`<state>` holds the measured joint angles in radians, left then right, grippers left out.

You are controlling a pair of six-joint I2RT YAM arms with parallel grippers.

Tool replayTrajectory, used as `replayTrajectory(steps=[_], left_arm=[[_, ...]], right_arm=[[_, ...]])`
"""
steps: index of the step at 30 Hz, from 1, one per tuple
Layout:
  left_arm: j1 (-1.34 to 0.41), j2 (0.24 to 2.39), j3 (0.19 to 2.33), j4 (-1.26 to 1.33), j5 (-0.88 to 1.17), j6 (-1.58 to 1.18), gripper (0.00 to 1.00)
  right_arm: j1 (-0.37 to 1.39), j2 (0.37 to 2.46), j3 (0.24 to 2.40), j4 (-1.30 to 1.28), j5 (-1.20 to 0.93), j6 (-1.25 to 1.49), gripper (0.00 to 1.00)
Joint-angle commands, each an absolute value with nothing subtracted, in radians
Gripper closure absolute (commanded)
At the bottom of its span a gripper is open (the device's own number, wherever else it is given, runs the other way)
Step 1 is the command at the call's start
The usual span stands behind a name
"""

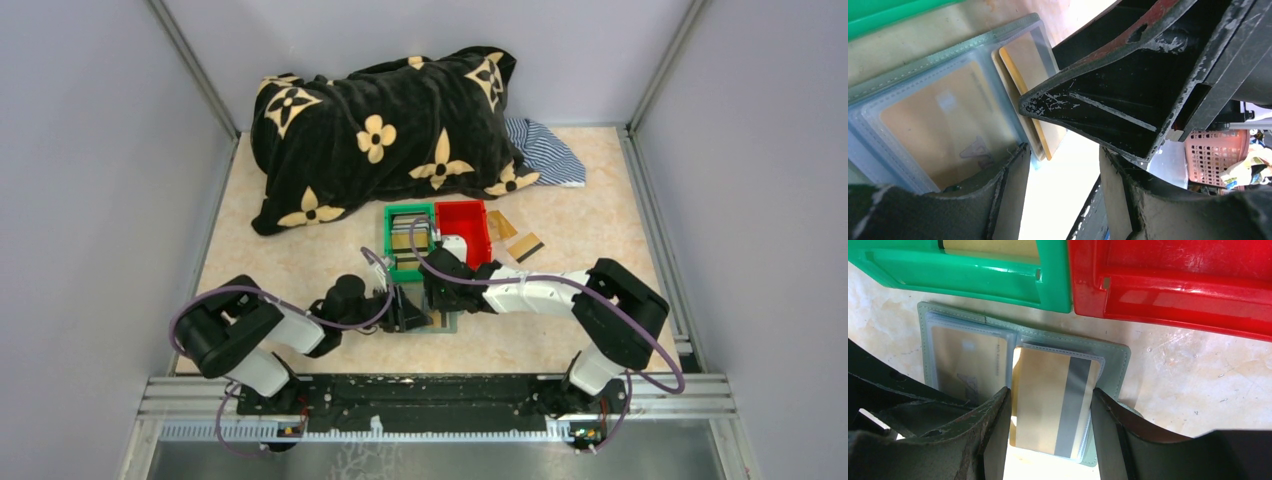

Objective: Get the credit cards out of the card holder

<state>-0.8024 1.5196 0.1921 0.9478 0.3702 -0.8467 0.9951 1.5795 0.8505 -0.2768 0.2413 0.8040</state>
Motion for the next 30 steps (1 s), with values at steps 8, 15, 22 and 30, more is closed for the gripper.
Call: replayTrajectory(steps=[8, 15, 22, 30], left_arm=[[-0.804, 1.614, 0.174, 1.137, 0.391, -0.901, 0.4], [-0.803, 1.634, 0.175, 1.198, 0.388, -0.935, 0.43], [-0.804, 1.604, 0.154, 1.235, 0.436, -0.979, 0.44], [-0.802, 1.545, 0.147, 1.175, 0.428, -0.964, 0.44]], right_arm=[[1.017, 1.56, 0.883, -0.242, 0.25, 0.802, 1.0], [1.022, 1.574, 0.883, -0.236, 0.247, 0.805, 1.0], [1.024, 1.582, 0.882, -0.232, 0.248, 0.805, 1.0], [1.023, 1.587, 0.881, -0.23, 0.249, 0.806, 1.0]])
